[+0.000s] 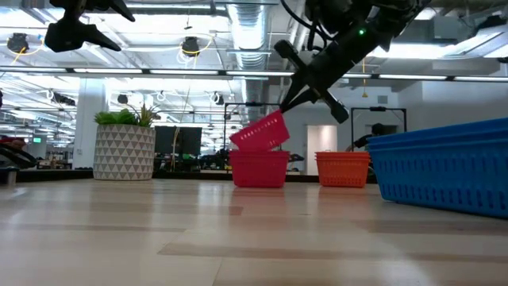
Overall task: Stack baskets by color
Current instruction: Stack the left red bin on top of the right red bin
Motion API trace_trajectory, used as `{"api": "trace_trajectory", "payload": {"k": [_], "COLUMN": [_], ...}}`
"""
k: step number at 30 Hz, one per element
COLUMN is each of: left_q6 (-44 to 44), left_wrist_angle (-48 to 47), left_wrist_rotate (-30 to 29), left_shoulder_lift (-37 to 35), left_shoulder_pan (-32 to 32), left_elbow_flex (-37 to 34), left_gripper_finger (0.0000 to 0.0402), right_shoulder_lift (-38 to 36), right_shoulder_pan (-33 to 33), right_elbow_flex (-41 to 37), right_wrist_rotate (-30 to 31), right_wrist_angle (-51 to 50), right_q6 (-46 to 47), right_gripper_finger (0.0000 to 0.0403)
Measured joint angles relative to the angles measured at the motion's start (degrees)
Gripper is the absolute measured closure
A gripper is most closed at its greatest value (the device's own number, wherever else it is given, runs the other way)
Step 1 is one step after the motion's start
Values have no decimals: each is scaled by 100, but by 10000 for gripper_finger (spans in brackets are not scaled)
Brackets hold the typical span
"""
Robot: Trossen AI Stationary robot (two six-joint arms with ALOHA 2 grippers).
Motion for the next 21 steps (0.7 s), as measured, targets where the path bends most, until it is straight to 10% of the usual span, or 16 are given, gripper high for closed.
{"api": "trace_trajectory", "payload": {"k": [12, 21], "left_q6": [-2, 39], "left_wrist_angle": [0, 0], "left_wrist_rotate": [-35, -35], "left_shoulder_lift": [0, -2], "left_shoulder_pan": [0, 0], "left_elbow_flex": [0, 0], "left_gripper_finger": [139, 139], "right_shoulder_lift": [23, -130], "right_shoulder_pan": [38, -125], "right_elbow_flex": [-7, 178], "right_wrist_rotate": [-158, -799], "right_wrist_angle": [-624, -663], "right_q6": [12, -619], "right_gripper_finger": [391, 253]}}
